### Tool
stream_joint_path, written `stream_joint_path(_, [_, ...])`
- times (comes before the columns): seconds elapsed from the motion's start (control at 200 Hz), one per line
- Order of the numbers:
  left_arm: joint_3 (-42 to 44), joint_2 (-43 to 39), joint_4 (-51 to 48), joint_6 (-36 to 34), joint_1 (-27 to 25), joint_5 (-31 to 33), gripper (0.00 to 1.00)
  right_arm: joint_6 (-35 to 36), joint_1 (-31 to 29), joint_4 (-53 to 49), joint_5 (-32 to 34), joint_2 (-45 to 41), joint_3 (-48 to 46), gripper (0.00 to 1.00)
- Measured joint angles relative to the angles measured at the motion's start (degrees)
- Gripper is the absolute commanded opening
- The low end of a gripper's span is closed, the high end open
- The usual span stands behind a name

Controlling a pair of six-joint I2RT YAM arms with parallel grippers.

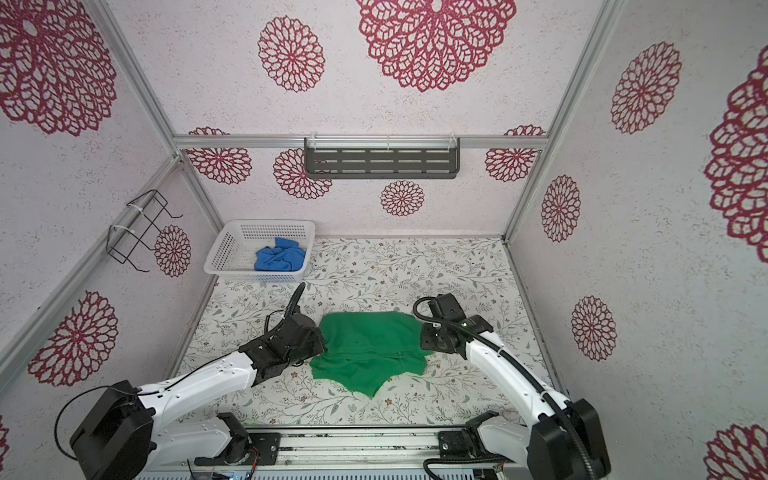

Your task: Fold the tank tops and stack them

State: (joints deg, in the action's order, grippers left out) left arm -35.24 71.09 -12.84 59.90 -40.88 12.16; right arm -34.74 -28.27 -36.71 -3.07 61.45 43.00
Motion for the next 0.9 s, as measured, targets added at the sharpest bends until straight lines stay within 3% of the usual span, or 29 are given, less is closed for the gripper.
stream_joint_path(0.16, [-1.77, -2.12, -5.62, -2.25, 1.36, 2.05, 0.57, -6.14, -4.9, 3.39, -2.99, -4.35, -4.61, 0.39])
stream_joint_path(0.24, [-4.63, -4.96, -11.76, -4.85, 3.1, 4.31, 0.64, -7.34, -5.16, 4.44, -3.17, -3.23, -5.03, 0.37])
stream_joint_path(0.355, [-11.08, -8.81, -19.71, -8.07, 4.31, 7.85, 0.54, -7.37, -5.14, 5.55, -2.91, -0.83, -4.15, 0.37])
stream_joint_path(0.445, [-15.15, -8.33, -21.03, -10.03, 3.72, 6.64, 0.46, -7.28, -4.98, 6.25, -2.71, 1.16, -3.02, 0.37])
stream_joint_path(0.545, [-19.74, -1.2, -20.98, -11.21, 0.85, 3.1, 0.38, -7.13, -4.61, 7.13, -2.29, 2.38, -2.56, 0.38])
stream_joint_path(0.676, [-23.93, 13.97, -18.8, -12.22, -2.89, -3.28, 0.3, -6.86, -3.89, 6.91, -1.25, 1.86, -2.56, 0.39])
stream_joint_path(0.781, [-23.82, 21.11, -18.71, -12.33, -3.87, -8.07, 0.3, -6.82, -2.78, 6.16, -0.59, -0.13, -2.6, 0.39])
stream_joint_path(0.901, [-23.93, 23.06, -19.37, -12.24, -3.87, -10.54, 0.34, -6.62, -1.42, 5.33, 0.09, -2.91, -2.64, 0.4])
